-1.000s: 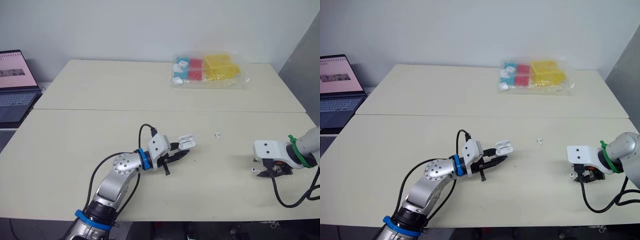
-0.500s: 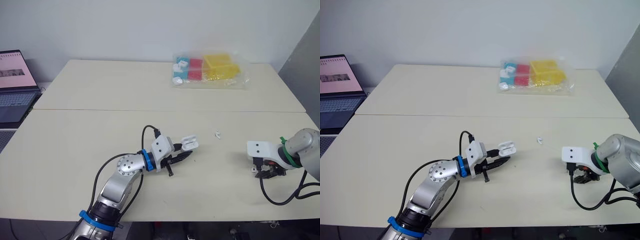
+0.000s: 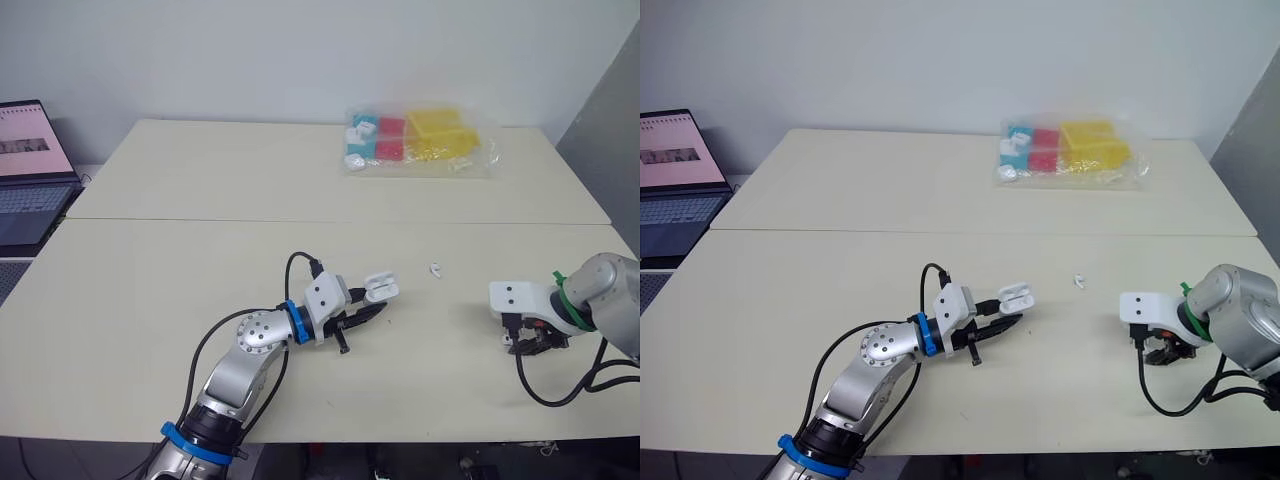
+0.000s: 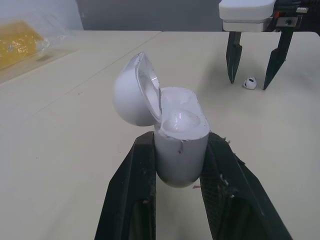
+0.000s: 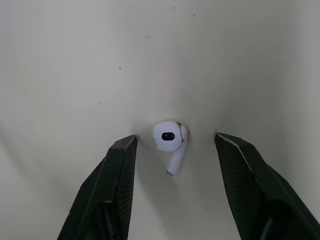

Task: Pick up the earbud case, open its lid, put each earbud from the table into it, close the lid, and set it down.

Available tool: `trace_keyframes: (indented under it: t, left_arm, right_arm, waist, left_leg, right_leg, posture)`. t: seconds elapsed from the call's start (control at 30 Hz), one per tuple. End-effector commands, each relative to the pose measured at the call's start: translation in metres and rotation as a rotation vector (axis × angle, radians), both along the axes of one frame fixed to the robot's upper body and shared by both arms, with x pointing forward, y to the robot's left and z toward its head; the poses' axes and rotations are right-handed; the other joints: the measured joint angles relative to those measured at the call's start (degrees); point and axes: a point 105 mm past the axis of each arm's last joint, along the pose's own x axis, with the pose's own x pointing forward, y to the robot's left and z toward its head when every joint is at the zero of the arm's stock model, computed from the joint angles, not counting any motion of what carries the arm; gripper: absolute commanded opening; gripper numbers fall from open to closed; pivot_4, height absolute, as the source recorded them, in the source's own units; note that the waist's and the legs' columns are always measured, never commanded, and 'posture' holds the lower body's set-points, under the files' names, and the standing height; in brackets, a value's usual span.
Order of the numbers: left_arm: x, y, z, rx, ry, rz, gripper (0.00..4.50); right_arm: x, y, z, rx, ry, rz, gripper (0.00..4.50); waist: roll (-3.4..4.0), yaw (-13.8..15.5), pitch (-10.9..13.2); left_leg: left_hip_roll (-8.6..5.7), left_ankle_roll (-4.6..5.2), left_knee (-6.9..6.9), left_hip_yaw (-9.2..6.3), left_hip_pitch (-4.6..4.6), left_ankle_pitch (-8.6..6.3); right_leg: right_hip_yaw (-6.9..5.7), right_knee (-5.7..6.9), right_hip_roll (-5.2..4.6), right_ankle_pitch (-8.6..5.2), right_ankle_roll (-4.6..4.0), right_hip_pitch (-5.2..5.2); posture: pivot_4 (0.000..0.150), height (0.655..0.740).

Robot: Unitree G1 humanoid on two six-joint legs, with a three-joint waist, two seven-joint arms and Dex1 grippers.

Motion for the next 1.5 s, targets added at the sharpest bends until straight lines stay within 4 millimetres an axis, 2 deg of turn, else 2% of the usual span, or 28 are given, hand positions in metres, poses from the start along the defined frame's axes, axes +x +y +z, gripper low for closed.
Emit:
trace_keyframes:
  t: [0.03, 0.13, 0.17, 0.47, 0.53, 0.63, 0.7, 0.8, 0.97, 1.07, 1.17, 1.33, 1.43, 1.5]
  left_arm:
    - [-0.001, -0.003, 0.006, -0.015, -0.032, -0.012, 0.81]
    - [-0.001, -0.004, 0.006, -0.013, -0.029, -0.014, 0.81]
    - [-0.001, -0.004, 0.006, -0.012, -0.029, -0.014, 0.81]
    - [0.001, -0.004, 0.005, -0.011, -0.027, -0.013, 0.81]
    - [0.001, -0.003, 0.005, -0.018, -0.020, -0.012, 0.81]
    - [0.003, -0.002, 0.010, -0.043, -0.011, -0.014, 0.81]
    - [0.006, -0.001, 0.017, -0.068, -0.002, -0.017, 0.81]
    - [0.008, -0.002, 0.023, -0.085, 0.012, -0.030, 0.81]
    - [0.014, -0.002, 0.042, -0.140, 0.079, -0.059, 0.81]
    - [0.020, 0.001, 0.057, -0.144, 0.079, -0.068, 0.81]
    - [0.022, 0.004, 0.070, -0.160, 0.088, -0.077, 0.81]
    - [0.020, 0.007, 0.080, -0.167, 0.104, -0.103, 0.81]
    - [0.020, 0.010, 0.083, -0.156, 0.108, -0.113, 0.81]
    - [0.020, 0.012, 0.085, -0.154, 0.107, -0.113, 0.81]
  right_arm:
    - [0.001, 0.006, 0.004, 0.006, -0.009, 0.025, 1.60]
    - [0.001, 0.008, 0.004, 0.010, -0.013, 0.024, 0.51]
    - [0.001, 0.008, 0.004, 0.011, -0.013, 0.024, 0.42]
    - [0.003, 0.007, 0.009, 0.009, -0.030, 0.035, 0.42]
    - [0.005, 0.014, 0.023, 0.058, -0.065, 0.051, 0.42]
    - [0.005, 0.030, 0.057, 0.176, -0.157, 0.092, 0.42]
    - [-0.001, 0.046, 0.082, 0.315, -0.214, 0.114, 0.42]
    - [-0.010, 0.062, 0.101, 0.467, -0.260, 0.121, 0.42]
    - [-0.019, 0.107, 0.130, 0.846, -0.365, 0.111, 0.42]
    - [-0.021, 0.131, 0.138, 1.098, -0.403, 0.093, 0.42]
    - [-0.022, 0.146, 0.141, 1.228, -0.442, 0.064, 0.42]
    - [-0.016, 0.158, 0.140, 1.290, -0.557, 0.023, 0.42]
    - [-0.004, 0.157, 0.143, 1.306, -0.748, 0.002, 0.42]
    - [0.000, 0.156, 0.139, 1.286, -0.815, 0.024, 0.42]
  waist:
    - [0.00, 0.01, 0.00]
    - [0.00, 0.03, 0.00]
    - [0.00, 0.03, 0.00]
    - [0.00, 0.02, 0.00]
    - [0.00, 0.02, 0.00]
    - [0.04, 0.01, 0.01]
    - [0.04, 0.08, 0.01]
    - [0.02, 0.15, 0.00]
    - [-0.01, 0.06, 0.00]
    - [-0.02, 0.04, 0.00]
    - [0.00, 0.02, 0.00]
    - [0.00, -0.01, -0.01]
    - [0.00, -0.02, -0.01]
    - [0.00, -0.02, -0.01]
  left_leg:
    - [0.00, 0.00, 0.00, 0.00, 0.00, 0.00]
    - [0.00, 0.00, 0.00, -0.01, -0.02, 0.00]
    - [0.00, 0.00, -0.01, -0.01, -0.01, 0.00]
    - [0.00, 0.00, 0.00, -0.01, -0.01, 0.00]
    - [0.00, 0.00, 0.00, -0.01, -0.01, 0.00]
    - [-0.01, 0.00, 0.00, 0.01, -0.01, 0.00]
    - [-0.01, 0.00, 0.00, -0.01, -0.02, 0.00]
    - [0.00, 0.00, 0.01, -0.02, -0.04, 0.00]
    - [0.00, 0.00, 0.04, -0.07, -0.03, 0.00]
    - [0.01, -0.01, 0.06, -0.11, -0.01, 0.00]
    - [0.00, 0.00, 0.05, -0.12, -0.01, 0.01]
    - [-0.01, 0.00, 0.03, -0.14, -0.05, 0.00]
    - [-0.01, 0.00, 0.03, -0.13, -0.05, 0.00]
    - [0.00, 0.00, 0.03, -0.12, -0.05, 0.00]
  right_leg:
    - [0.00, 0.00, 0.00, 0.00, 0.00, 0.00]
    - [0.00, -0.01, 0.00, 0.00, -0.01, 0.00]
    - [0.00, -0.01, 0.00, 0.00, -0.01, 0.00]
    - [-0.01, 0.00, 0.00, 0.00, 0.00, 0.00]
    - [-0.01, 0.00, 0.00, 0.00, 0.00, 0.00]
    - [-0.01, 0.02, 0.01, 0.00, 0.00, -0.02]
    - [-0.02, 0.02, 0.01, 0.00, 0.00, -0.01]
    - [-0.04, 0.00, 0.02, 0.00, 0.00, 0.05]
    - [-0.01, 0.04, 0.03, 0.00, 0.00, 0.09]
    - [-0.07, 0.04, 0.05, 0.01, 0.01, 0.14]
    - [-0.05, 0.07, 0.06, 0.01, 0.01, 0.14]
    - [0.01, 0.00, 0.04, 0.00, 0.02, 0.11]
    - [0.02, 0.01, 0.05, 0.00, 0.02, 0.09]
    - [-0.01, 0.04, 0.08, 0.00, 0.01, 0.07]
  posture:
    - [0.150, 0.7354]
    - [0.150, 0.7354]
    - [0.150, 0.7354]
    - [0.150, 0.7354]
    - [0.150, 0.7354]
    - [0.150, 0.7354]
    - [0.150, 0.7354]
    - [0.150, 0.7354]
    - [0.150, 0.7354]
    - [0.150, 0.7354]
    - [0.150, 0.7354]
    - [0.150, 0.7354]
    - [0.150, 0.7354]
    - [0.150, 0.7354]
